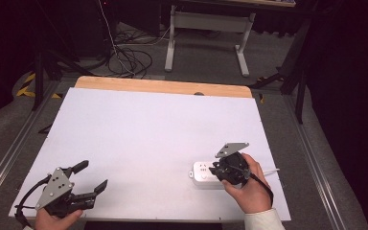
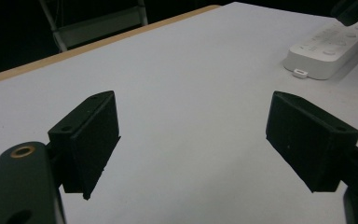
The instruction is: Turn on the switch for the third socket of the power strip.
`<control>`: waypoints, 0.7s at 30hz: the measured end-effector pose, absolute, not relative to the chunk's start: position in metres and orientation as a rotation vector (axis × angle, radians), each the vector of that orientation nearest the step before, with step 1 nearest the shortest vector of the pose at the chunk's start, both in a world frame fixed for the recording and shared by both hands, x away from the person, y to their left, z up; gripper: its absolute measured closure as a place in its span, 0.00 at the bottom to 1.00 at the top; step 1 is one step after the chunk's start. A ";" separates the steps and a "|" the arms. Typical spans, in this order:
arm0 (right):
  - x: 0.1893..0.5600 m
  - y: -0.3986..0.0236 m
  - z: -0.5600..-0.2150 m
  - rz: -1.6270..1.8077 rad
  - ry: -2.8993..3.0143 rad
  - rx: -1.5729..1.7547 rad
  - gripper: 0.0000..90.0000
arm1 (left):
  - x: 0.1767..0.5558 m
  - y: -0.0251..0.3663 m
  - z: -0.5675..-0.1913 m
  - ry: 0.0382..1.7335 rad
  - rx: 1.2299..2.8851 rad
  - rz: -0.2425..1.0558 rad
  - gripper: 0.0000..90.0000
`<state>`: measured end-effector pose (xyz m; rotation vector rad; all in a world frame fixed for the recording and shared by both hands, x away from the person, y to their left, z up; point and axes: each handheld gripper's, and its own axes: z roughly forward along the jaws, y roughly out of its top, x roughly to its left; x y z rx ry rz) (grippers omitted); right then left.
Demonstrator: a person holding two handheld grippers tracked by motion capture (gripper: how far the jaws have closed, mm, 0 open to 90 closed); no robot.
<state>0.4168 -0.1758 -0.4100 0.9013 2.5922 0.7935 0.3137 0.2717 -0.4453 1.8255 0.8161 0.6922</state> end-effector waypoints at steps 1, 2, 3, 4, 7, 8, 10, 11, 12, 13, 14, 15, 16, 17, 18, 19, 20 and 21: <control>0.417 -0.176 -0.410 0.794 2.592 0.901 0.78 | 0.314 0.272 -0.445 0.819 1.823 0.692 0.20; 0.417 -0.176 -0.409 0.806 2.584 0.887 0.72 | 0.314 0.272 -0.445 0.819 1.823 0.690 0.20; 0.415 -0.176 -0.407 0.839 2.547 0.874 0.64 | 0.314 0.272 -0.445 0.820 1.823 0.690 0.20; 0.415 -0.176 -0.407 0.839 2.547 0.874 0.64 | 0.314 0.272 -0.445 0.817 1.820 0.698 0.20; 0.414 -0.177 -0.404 0.866 2.506 0.840 0.53 | 0.313 0.272 -0.445 0.822 1.818 0.691 0.20; 0.413 -0.178 -0.402 0.885 2.494 0.840 0.52 | 0.313 0.272 -0.445 0.821 1.818 0.692 0.20; 0.412 -0.179 -0.401 0.915 2.480 0.825 0.49 | 0.313 0.272 -0.445 0.820 1.817 0.693 0.20; 0.411 -0.179 -0.400 0.924 2.473 0.816 0.46 | 0.313 0.272 -0.445 0.819 1.817 0.694 0.20; 0.411 -0.180 -0.399 0.941 2.461 0.807 0.45 | 0.313 0.272 -0.445 0.819 1.816 0.695 0.20; 0.409 -0.182 -0.397 0.977 2.436 0.787 0.42 | 0.313 0.272 -0.445 0.820 1.816 0.693 0.20; 0.409 -0.182 -0.397 0.995 2.429 0.778 0.41 | 0.313 0.272 -0.445 0.821 1.817 0.692 0.20; 0.409 -0.182 -0.397 0.995 2.429 0.778 0.41 | 0.313 0.272 -0.445 0.821 1.818 0.693 0.20; 0.408 -0.183 -0.396 1.024 2.415 0.770 0.40 | 0.313 0.272 -0.445 0.821 1.817 0.693 0.20; 0.407 -0.185 -0.395 1.061 2.401 0.754 0.39 | 0.313 0.272 -0.445 0.821 1.817 0.694 0.20; 0.407 -0.186 -0.395 1.086 2.393 0.746 0.38 | 0.313 0.272 -0.445 0.820 1.815 0.693 0.20; 0.406 -0.187 -0.395 1.120 2.385 0.737 0.37 | 0.313 0.272 -0.445 0.823 1.813 0.692 0.20; 0.406 -0.189 -0.395 1.161 2.372 0.723 0.36 | 0.313 0.272 -0.445 0.819 1.816 0.694 0.20; 0.405 -0.190 -0.395 1.186 2.360 0.720 0.36 | 0.313 0.272 -0.445 0.819 1.815 0.695 0.20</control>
